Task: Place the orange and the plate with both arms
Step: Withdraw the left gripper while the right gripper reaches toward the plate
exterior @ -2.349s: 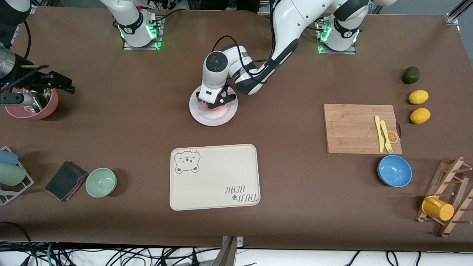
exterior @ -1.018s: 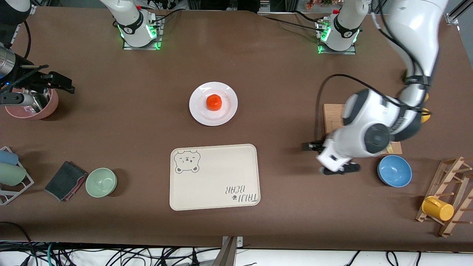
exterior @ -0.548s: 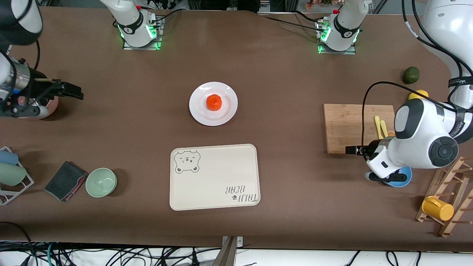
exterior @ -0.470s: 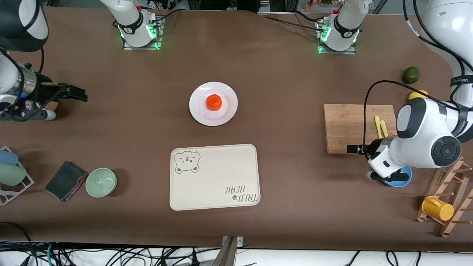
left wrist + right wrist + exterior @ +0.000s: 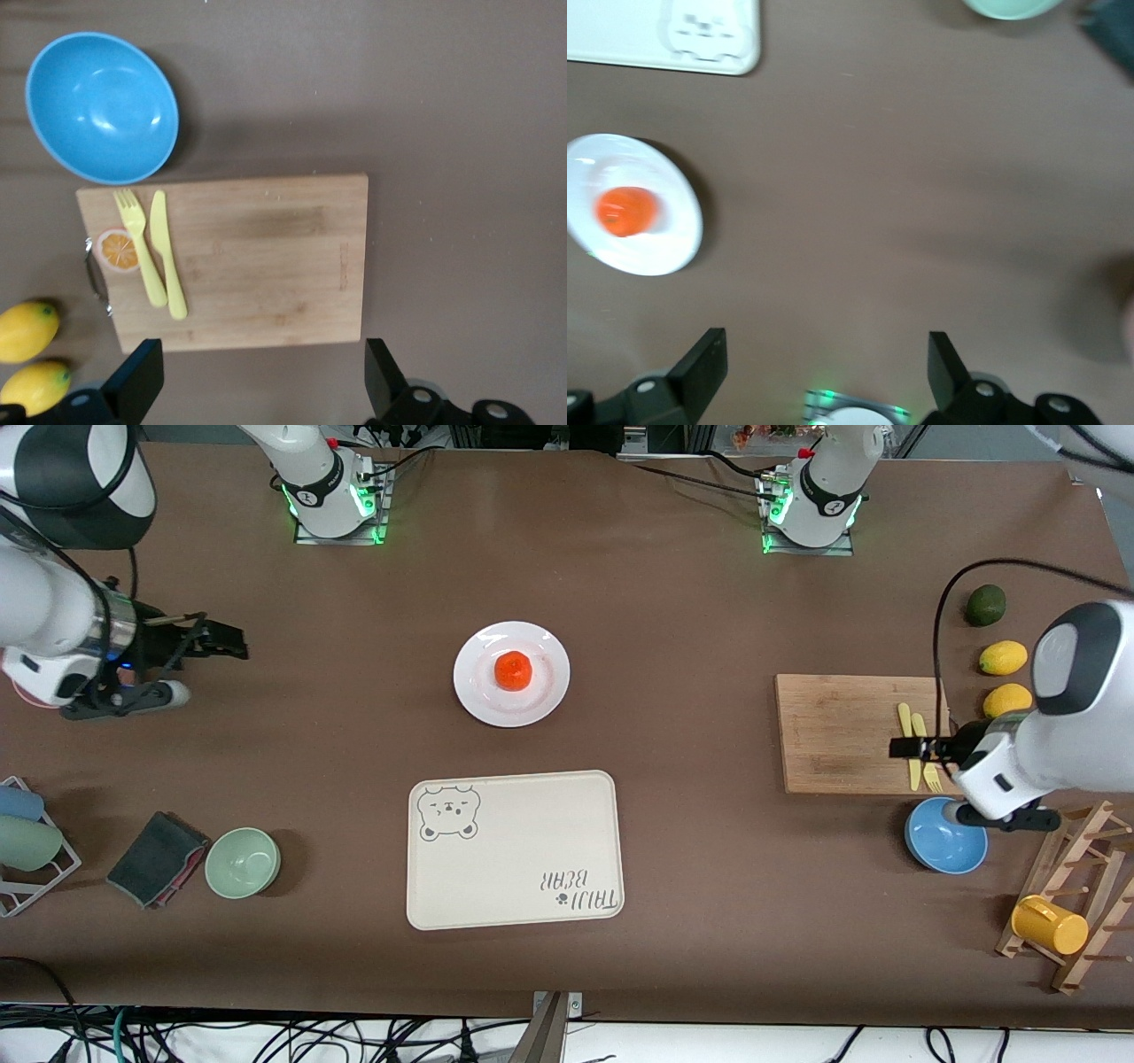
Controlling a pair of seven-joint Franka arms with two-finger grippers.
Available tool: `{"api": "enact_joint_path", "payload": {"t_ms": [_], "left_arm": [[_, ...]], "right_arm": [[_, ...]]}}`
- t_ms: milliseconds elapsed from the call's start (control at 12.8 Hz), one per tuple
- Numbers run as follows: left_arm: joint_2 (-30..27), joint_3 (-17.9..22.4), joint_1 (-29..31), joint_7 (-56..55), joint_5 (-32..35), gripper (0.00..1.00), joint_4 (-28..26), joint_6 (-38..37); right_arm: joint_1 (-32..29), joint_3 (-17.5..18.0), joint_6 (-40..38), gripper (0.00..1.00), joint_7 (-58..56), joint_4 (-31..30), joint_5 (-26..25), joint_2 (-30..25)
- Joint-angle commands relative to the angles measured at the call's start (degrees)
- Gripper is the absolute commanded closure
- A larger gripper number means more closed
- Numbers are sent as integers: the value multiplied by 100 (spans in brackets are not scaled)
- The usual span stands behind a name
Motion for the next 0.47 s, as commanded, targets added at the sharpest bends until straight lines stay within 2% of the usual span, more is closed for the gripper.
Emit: {"api": "enact_joint_path", "payload": {"t_ms": [0, 78, 157, 235, 392], "left_arm": [[-564, 510, -623, 143, 86, 0, -96, -678], [-792, 1350, -1429, 265, 52, 0, -78, -855], [-1003, 2167, -2063, 405, -253, 0, -78, -979], [-1145, 2402, -2104, 511, -657, 0, -69, -1171], [-1382, 2387, -1999, 757, -775, 0, -52, -1226]], "right_arm": [[9, -12, 458, 0, 3, -305, 653, 124], [70, -12, 782, 0, 3, -577, 908, 115], [140, -4, 1142, 0, 46, -884, 1093, 106], [237, 49, 1546, 0, 195, -1183, 1208, 89], [246, 356, 2293, 0, 354, -1711, 1611, 88]]}}
